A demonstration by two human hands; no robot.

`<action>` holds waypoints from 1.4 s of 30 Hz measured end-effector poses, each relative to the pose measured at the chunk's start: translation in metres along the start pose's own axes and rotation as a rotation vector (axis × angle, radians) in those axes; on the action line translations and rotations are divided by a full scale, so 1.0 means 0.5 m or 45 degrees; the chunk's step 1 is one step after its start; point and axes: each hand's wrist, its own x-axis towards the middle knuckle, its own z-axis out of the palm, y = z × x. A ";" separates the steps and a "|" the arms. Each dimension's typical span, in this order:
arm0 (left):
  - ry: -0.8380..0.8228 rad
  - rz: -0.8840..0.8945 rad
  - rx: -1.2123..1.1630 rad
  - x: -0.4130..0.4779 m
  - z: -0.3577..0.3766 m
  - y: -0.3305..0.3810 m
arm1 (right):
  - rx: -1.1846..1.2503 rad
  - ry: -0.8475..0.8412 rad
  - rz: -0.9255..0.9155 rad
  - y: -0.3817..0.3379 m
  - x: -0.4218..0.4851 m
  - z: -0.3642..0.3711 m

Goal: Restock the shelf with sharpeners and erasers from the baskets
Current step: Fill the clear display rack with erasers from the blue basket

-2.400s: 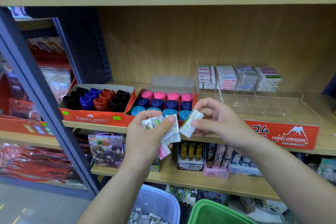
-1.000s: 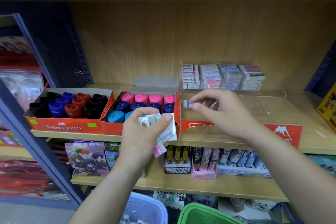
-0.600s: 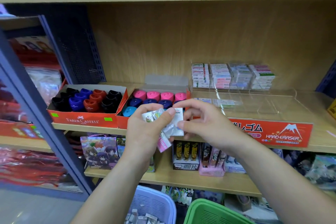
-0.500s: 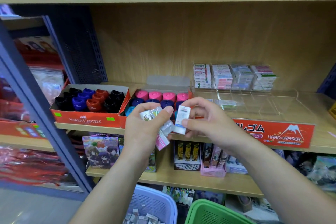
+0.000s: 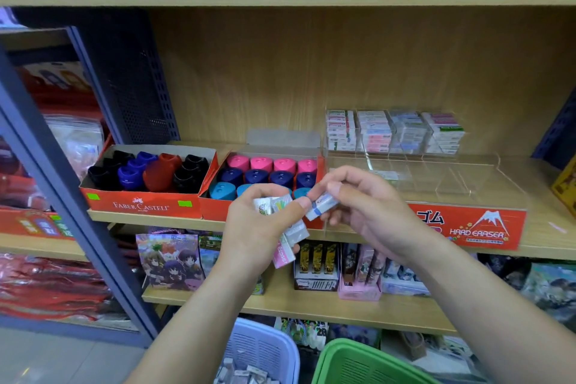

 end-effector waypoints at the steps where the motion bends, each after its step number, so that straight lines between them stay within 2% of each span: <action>1: -0.007 0.003 0.005 -0.001 0.002 -0.001 | -0.055 0.000 -0.009 0.000 -0.001 -0.002; 6: -0.003 0.013 0.006 -0.002 0.004 0.000 | -0.306 -0.011 -0.050 -0.003 -0.012 -0.011; 12: 0.010 0.065 0.046 -0.001 0.003 0.000 | -0.263 0.226 -0.006 0.003 -0.012 -0.013; 18: 0.024 0.064 0.052 -0.003 0.001 -0.005 | -0.463 0.181 0.075 -0.004 -0.039 -0.038; 22: 0.032 0.044 0.024 -0.001 -0.001 0.003 | -0.471 0.445 -0.008 -0.041 -0.008 -0.091; 26: 0.054 0.069 0.050 0.007 -0.005 0.005 | -0.743 0.658 -0.104 -0.059 0.088 -0.147; 29: 0.076 0.090 0.078 0.018 -0.011 0.001 | -1.098 0.616 -0.058 -0.053 0.168 -0.168; 38: 0.105 0.137 0.064 0.046 -0.014 0.013 | -1.698 0.181 0.077 -0.022 0.252 -0.196; 40: 0.103 0.134 0.056 0.050 -0.012 0.014 | -1.678 0.226 0.072 -0.019 0.245 -0.196; 42: 0.099 0.132 0.046 0.052 -0.009 0.015 | -1.634 0.405 -0.048 -0.024 0.222 -0.184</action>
